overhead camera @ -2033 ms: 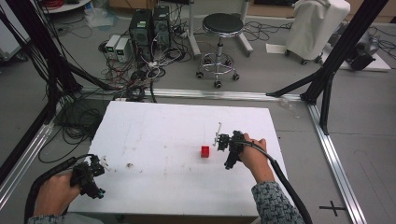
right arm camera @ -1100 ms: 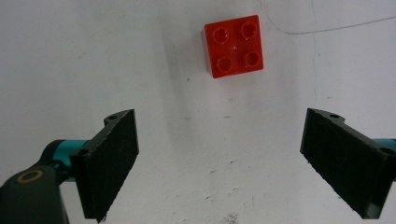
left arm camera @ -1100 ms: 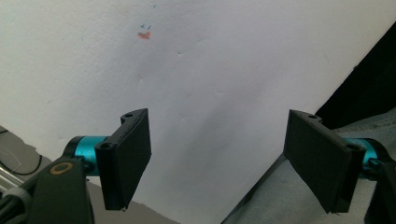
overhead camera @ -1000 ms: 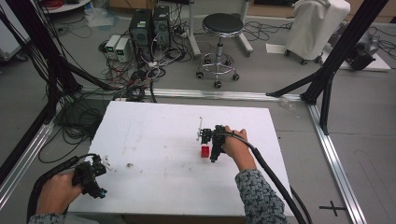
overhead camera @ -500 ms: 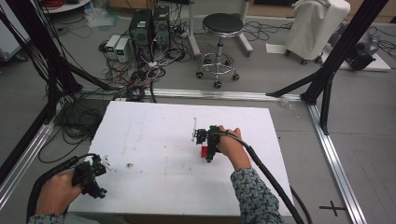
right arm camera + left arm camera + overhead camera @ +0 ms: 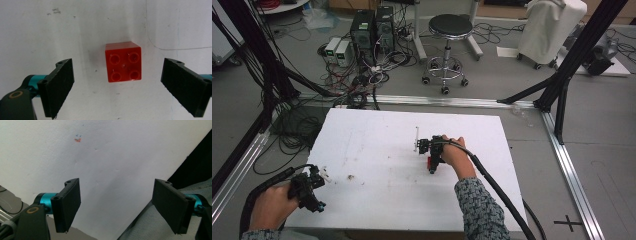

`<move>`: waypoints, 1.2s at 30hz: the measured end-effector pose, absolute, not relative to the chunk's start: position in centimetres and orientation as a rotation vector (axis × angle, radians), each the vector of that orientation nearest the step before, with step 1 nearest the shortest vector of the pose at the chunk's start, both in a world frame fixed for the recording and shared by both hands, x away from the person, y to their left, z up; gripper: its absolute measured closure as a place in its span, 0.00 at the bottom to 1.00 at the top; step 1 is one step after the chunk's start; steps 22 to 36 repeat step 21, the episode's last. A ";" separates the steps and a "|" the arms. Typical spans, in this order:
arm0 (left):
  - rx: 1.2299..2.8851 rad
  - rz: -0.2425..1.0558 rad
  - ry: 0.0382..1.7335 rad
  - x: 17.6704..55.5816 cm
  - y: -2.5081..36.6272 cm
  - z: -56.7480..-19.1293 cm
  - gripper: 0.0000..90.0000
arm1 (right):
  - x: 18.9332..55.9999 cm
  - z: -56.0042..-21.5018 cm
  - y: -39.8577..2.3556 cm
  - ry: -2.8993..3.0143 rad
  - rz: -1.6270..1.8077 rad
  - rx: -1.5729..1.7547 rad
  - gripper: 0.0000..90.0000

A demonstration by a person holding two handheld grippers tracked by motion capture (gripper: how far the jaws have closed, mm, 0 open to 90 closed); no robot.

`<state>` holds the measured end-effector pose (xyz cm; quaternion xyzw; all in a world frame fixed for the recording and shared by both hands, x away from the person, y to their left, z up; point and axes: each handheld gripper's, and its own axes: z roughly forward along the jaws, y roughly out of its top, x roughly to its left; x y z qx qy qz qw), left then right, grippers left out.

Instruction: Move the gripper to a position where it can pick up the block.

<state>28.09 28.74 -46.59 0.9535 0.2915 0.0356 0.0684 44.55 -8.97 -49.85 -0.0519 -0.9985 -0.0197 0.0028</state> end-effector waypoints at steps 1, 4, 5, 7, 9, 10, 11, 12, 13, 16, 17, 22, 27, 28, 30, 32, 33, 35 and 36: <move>2.865 0.108 0.885 28.1 28.8 -46.6 0.26 | 44.6 -50.0 -8.9 -3.134 -0.064 -0.158 0.12; 2.864 0.110 0.889 28.1 28.8 -46.6 0.26 | 44.8 -50.4 -8.8 -3.121 -0.053 -0.146 0.12; 2.864 0.109 0.891 28.1 28.8 -46.6 0.26 | 44.9 -50.6 -8.8 -3.121 -0.062 -0.117 0.12; 2.869 0.105 0.886 28.1 28.8 -46.6 0.26 | 44.9 -50.9 -8.7 -3.110 -0.045 -0.117 0.12; 2.870 0.106 0.887 28.1 28.8 -46.7 0.26 | 44.9 -51.3 -8.6 -3.102 -0.034 -0.117 0.12; 2.870 0.106 0.887 28.1 28.8 -46.7 0.26 | 44.9 -51.5 -8.5 -3.105 -0.028 -0.095 0.12; 2.869 0.105 0.886 28.1 28.8 -46.7 0.26 | 44.9 -51.6 -8.5 -3.107 -0.017 -0.095 0.12; 2.868 0.107 0.885 28.1 28.8 -46.6 0.26 | 44.9 -51.7 -8.5 -3.106 -0.009 -0.103 0.12; 2.866 0.108 0.886 28.1 28.9 -46.6 0.26 | 45.0 -51.7 -8.5 -3.110 -0.017 -0.094 0.12; 2.869 0.108 0.885 28.1 28.8 -46.6 0.26 | 44.9 -51.6 -8.5 -3.113 -0.017 -0.104 0.12; 2.868 0.105 0.886 28.1 28.8 -46.6 0.26 | 45.0 -51.6 -8.5 -3.118 -0.035 -0.084 0.12; 2.863 0.107 0.884 28.1 28.7 -46.7 0.26 | 44.9 -51.4 -8.6 -3.121 -0.034 -0.109 0.12; 2.863 0.107 0.884 28.1 28.7 -46.7 0.26 | 44.9 -51.4 -8.6 -3.121 -0.034 -0.109 0.12; 2.863 0.107 0.884 28.1 28.7 -46.7 0.26 | 44.9 -51.4 -8.6 -3.121 -0.034 -0.109 0.12; 2.863 0.107 0.884 28.1 28.7 -46.7 0.26 | 44.9 -51.4 -8.6 -3.121 -0.034 -0.109 0.12; 2.863 0.107 0.884 28.1 28.7 -46.7 0.26 | 44.9 -51.4 -8.6 -3.121 -0.034 -0.109 0.12; 2.863 0.107 0.884 28.1 28.7 -46.7 0.26 | 44.9 -51.4 -8.6 -3.121 -0.034 -0.109 0.12; 2.863 0.107 0.884 28.1 28.7 -46.7 0.26 | 44.9 -51.4 -8.6 -3.121 -0.034 -0.109 0.12; 2.863 0.107 0.884 28.1 28.7 -46.7 0.26 | 44.9 -51.4 -8.6 -3.121 -0.034 -0.109 0.12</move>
